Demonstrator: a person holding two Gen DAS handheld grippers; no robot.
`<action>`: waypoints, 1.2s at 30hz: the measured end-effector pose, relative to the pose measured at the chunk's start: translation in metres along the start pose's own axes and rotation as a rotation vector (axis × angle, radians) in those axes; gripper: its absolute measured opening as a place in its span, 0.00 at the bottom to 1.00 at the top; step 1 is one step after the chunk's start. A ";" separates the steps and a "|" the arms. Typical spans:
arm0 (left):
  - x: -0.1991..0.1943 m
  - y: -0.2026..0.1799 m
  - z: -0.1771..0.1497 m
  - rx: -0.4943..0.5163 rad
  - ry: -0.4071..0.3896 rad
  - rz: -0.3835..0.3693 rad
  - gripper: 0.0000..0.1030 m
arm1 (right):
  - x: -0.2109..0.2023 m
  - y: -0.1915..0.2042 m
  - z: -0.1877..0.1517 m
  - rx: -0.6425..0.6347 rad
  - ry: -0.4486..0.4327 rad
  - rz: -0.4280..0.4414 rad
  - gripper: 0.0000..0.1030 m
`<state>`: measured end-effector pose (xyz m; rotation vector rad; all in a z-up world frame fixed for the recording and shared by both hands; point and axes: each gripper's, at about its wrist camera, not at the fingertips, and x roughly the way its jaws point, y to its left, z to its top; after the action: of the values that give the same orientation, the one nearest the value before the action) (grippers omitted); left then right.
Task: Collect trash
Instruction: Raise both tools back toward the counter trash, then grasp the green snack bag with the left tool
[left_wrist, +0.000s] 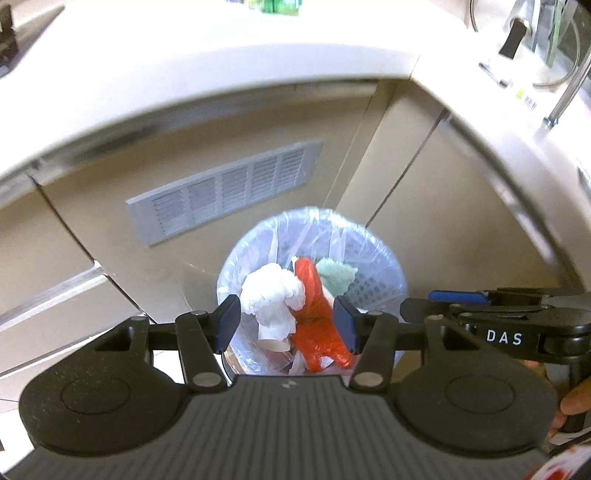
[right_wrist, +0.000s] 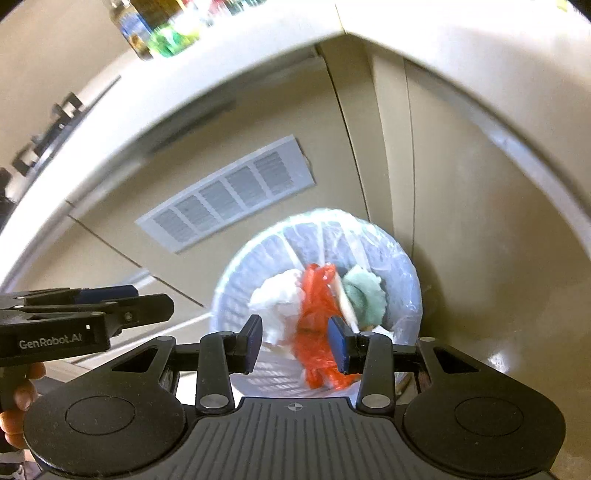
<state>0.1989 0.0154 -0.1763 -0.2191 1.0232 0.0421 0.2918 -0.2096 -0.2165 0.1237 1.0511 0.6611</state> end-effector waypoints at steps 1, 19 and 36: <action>-0.008 -0.002 0.001 -0.004 -0.014 0.003 0.50 | -0.006 0.002 0.002 -0.001 -0.009 0.009 0.43; -0.103 -0.017 0.045 -0.030 -0.255 0.073 0.50 | -0.095 0.016 0.038 -0.081 -0.250 0.099 0.71; -0.050 -0.015 0.156 0.134 -0.352 0.003 0.54 | -0.109 -0.005 0.080 0.076 -0.379 -0.030 0.72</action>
<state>0.3063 0.0356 -0.0530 -0.0836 0.6725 0.0136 0.3257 -0.2579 -0.0948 0.2869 0.7115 0.5440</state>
